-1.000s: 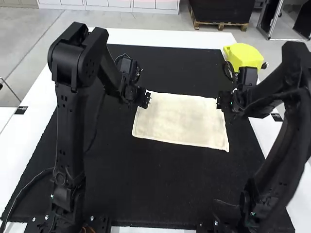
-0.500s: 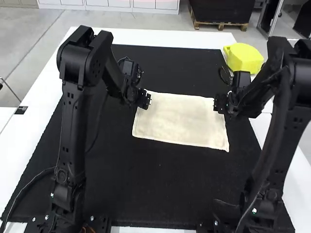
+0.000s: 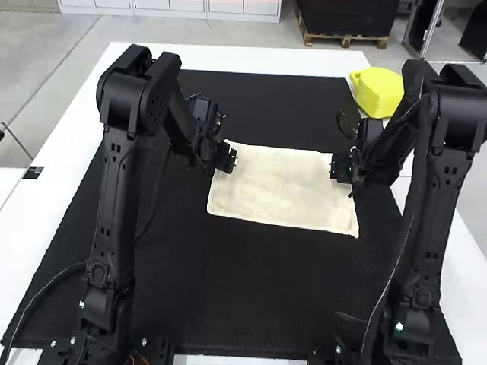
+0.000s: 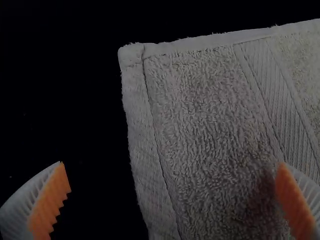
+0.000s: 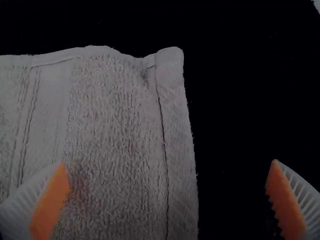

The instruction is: Fold the towel.

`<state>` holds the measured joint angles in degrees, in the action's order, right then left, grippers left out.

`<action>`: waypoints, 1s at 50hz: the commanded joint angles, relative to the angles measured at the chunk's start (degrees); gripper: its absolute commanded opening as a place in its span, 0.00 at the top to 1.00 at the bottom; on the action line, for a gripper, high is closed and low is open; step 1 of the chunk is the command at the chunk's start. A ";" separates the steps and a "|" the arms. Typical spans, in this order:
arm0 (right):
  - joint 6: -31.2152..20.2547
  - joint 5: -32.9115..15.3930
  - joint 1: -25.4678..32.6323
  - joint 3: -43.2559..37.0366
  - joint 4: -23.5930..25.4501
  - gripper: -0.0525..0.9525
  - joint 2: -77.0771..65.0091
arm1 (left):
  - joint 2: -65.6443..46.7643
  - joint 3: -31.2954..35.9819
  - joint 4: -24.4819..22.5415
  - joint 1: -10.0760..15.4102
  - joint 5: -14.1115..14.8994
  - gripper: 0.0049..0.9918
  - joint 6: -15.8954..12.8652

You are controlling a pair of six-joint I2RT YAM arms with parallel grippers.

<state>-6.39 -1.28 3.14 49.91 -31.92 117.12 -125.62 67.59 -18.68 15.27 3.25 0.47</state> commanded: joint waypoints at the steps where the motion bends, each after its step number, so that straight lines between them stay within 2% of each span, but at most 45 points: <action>1: 0.59 0.75 0.12 2.21 0.11 0.05 1.36 | -0.94 2.28 0.22 -0.68 0.18 0.03 -0.12; 11: 0.94 1.01 0.12 2.91 1.60 0.05 2.15 | -1.73 2.90 1.63 -0.77 0.09 0.03 -0.38; 13: 1.03 1.01 0.20 3.00 1.95 0.09 2.24 | -1.91 2.90 2.24 -0.85 0.01 0.04 -0.29; 19: 0.86 2.16 0.12 3.00 2.39 0.10 2.67 | -2.08 2.90 2.59 -1.12 0.01 0.04 -1.00; 23: 0.68 2.16 0.12 3.18 2.92 0.12 3.03 | -2.43 2.90 2.77 -1.29 -0.17 0.10 -1.26; 24: 0.59 2.42 0.12 3.18 3.09 0.18 3.20 | -2.61 2.90 2.77 -1.38 -0.61 0.13 -1.52; 25: 0.42 2.86 0.12 3.26 3.36 0.29 3.29 | -2.79 2.90 2.94 -1.38 -0.78 0.19 -1.88; 27: 0.24 4.88 0.38 3.26 3.88 0.54 3.29 | -3.40 2.81 3.12 -1.38 -0.78 0.36 -3.02; 28: 0.15 5.85 0.38 3.18 3.97 0.69 3.38 | -3.66 2.72 3.12 -1.38 -0.87 0.47 -3.11; 29: 0.07 6.99 0.47 3.26 3.97 0.88 3.47 | -4.02 2.72 3.12 -1.38 -1.22 0.62 -3.19; 30: -0.29 7.34 0.64 3.18 3.97 0.98 3.47 | -4.46 2.72 3.12 -1.38 -2.02 0.78 -3.37; 32: -0.37 7.52 0.64 3.18 3.97 0.97 3.47 | -5.25 2.72 3.12 -1.47 -2.63 0.98 -3.55; 34: -0.64 7.43 0.73 3.18 4.41 0.97 3.64 | -5.69 2.54 3.56 -1.47 -2.63 0.98 -4.25; 50: -0.29 7.52 3.10 3.79 4.06 0.97 1.80 | -4.72 2.81 2.24 -1.47 -2.45 0.98 -3.63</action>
<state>-6.24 6.63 3.66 53.15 -28.64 119.09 -127.87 70.35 -16.95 15.16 5.63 -2.55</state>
